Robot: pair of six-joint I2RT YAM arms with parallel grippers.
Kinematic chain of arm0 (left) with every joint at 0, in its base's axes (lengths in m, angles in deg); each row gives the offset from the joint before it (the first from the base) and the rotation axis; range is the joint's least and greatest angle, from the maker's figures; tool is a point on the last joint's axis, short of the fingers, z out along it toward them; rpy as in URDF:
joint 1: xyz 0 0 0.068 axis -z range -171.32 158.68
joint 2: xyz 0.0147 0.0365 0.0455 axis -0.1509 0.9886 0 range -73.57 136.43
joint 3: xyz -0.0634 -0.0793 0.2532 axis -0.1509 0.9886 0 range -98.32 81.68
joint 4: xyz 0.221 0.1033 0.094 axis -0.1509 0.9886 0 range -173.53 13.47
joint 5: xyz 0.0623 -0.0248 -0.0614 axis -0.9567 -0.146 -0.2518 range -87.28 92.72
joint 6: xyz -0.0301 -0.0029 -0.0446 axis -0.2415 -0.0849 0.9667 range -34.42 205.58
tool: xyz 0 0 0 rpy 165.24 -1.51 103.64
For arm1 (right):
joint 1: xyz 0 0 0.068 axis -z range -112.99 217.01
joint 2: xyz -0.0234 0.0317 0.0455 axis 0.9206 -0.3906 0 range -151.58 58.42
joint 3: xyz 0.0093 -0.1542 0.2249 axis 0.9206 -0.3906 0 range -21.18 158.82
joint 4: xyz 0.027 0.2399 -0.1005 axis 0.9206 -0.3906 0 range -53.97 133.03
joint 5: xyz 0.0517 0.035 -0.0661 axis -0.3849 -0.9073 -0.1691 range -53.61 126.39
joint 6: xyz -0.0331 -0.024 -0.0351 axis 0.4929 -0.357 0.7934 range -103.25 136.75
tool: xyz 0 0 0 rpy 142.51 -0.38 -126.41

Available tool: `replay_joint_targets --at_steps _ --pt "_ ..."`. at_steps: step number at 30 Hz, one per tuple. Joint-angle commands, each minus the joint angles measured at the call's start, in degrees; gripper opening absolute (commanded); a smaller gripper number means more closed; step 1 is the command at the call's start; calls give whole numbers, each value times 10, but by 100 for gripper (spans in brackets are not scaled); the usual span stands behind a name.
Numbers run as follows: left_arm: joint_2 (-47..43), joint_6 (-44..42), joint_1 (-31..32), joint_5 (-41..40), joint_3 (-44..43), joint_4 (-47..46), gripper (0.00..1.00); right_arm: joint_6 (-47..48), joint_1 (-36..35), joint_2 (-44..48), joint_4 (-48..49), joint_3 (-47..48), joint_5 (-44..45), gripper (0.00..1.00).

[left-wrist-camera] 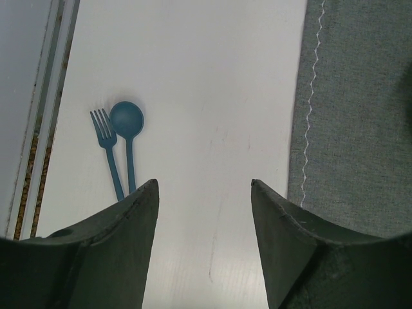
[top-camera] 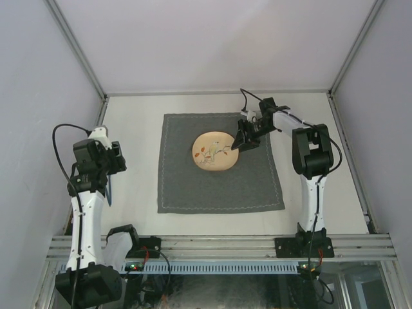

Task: Set the dinner table for one person
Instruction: Pick up the plate from the napkin.

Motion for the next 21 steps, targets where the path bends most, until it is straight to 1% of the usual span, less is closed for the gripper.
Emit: replay_joint_targets --at_steps 1,9,16,21 --pt "-6 1 -3 -4 13 -13 64 -5 -7 -9 11 23 -1 58" --pt "10 9 -3 1 7 -21 64 -4 -8 -19 12 21 -1 57" --pt "6 9 -3 1 14 -24 64 -6 -10 -24 17 19 -1 56" --pt "3 7 -2 -1 20 -25 64 -5 -17 -32 18 20 -1 50"
